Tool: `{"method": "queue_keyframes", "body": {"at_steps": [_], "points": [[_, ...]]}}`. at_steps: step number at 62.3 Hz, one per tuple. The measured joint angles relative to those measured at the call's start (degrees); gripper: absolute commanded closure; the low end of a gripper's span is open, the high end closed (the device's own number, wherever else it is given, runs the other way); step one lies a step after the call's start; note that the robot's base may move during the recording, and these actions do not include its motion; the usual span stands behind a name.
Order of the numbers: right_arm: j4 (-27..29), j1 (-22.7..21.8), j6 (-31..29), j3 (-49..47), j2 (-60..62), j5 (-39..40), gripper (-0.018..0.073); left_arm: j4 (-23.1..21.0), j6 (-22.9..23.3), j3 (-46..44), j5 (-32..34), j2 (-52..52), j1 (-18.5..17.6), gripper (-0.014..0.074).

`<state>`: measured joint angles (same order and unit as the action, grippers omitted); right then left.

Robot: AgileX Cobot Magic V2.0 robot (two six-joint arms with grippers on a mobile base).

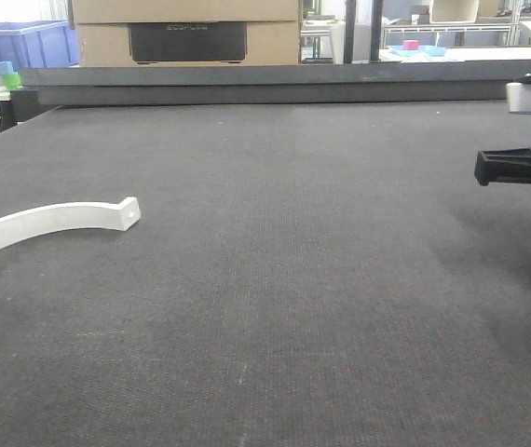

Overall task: Grab PVC pipe and place in blue bin
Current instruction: 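Lower both grippers onto the white curved pipe arc and close the right gripper, then close the left gripper on the arc and lift it with both grippers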

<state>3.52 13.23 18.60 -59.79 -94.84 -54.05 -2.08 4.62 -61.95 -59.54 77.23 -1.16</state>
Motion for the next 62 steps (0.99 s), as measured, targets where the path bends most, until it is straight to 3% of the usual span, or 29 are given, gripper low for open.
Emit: {"method": "queue_keyframes", "body": {"at_steps": [18, 32, 55, 62], "points": [[0.00, 3.73, -6.70, -4.86, 3.92, -3.63, 0.0716, -1.20, 0.00, -2.49, -2.98, 2.32, -1.68, 0.0707], [0.09, 5.72, -7.04, -5.92, 5.16, -4.14, 0.0716, -1.68, 0.34, -4.22, -3.56, 7.11, -6.21, 0.0707], [0.09, 5.72, -7.04, -5.92, 5.16, -4.89, 0.0716, -1.37, 1.49, -4.22, -0.69, 13.01, -6.26, 0.0703], [0.09, 5.72, -7.04, -5.92, 5.16, -4.89, 0.0716, -1.37, 1.49, -4.22, -0.05, 14.46, -6.29, 0.0608]]}}
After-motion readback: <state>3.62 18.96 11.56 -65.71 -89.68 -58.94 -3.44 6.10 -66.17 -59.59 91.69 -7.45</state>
